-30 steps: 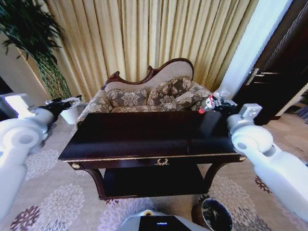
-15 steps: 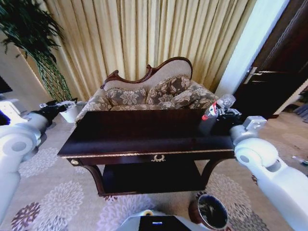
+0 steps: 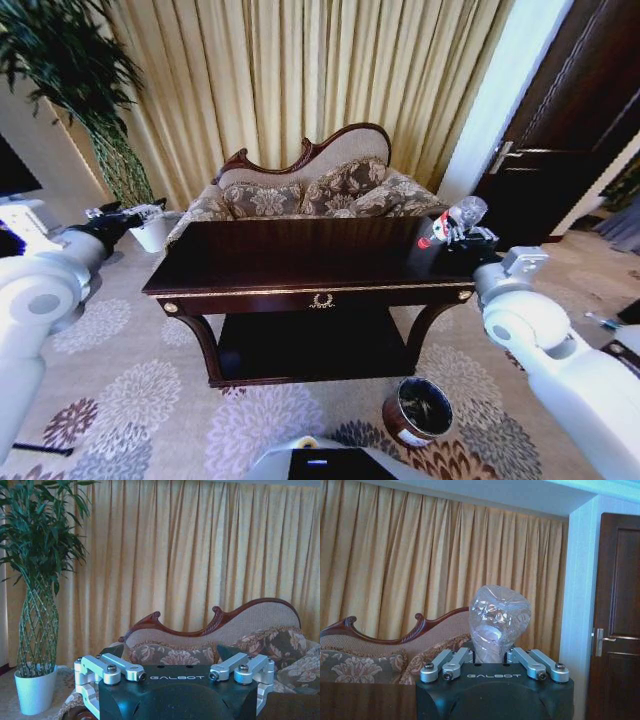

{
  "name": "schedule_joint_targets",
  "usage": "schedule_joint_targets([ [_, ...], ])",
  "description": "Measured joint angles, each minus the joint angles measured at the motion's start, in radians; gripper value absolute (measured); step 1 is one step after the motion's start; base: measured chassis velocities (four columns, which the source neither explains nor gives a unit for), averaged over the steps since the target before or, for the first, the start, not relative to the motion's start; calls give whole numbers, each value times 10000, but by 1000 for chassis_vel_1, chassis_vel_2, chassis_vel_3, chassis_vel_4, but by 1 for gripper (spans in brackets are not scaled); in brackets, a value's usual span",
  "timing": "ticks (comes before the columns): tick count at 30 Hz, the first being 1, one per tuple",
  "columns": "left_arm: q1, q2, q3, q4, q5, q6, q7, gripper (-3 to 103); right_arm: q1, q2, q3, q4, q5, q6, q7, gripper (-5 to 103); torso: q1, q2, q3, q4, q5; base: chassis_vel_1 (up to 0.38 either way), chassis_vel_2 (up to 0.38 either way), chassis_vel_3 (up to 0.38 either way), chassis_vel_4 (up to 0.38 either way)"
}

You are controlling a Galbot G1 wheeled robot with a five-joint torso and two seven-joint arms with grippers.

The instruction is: Move to the front of the table and place the trash on the table into the trash bin.

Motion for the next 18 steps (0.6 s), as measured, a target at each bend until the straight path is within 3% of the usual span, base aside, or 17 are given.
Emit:
schedule_joint_targets([
  [18, 457, 24, -481, -246, -2, -71, -5, 100, -114, 8, 19, 266, 43, -10, 107, 25, -2, 2, -2, -2, 3, -7, 6, 9, -7],
])
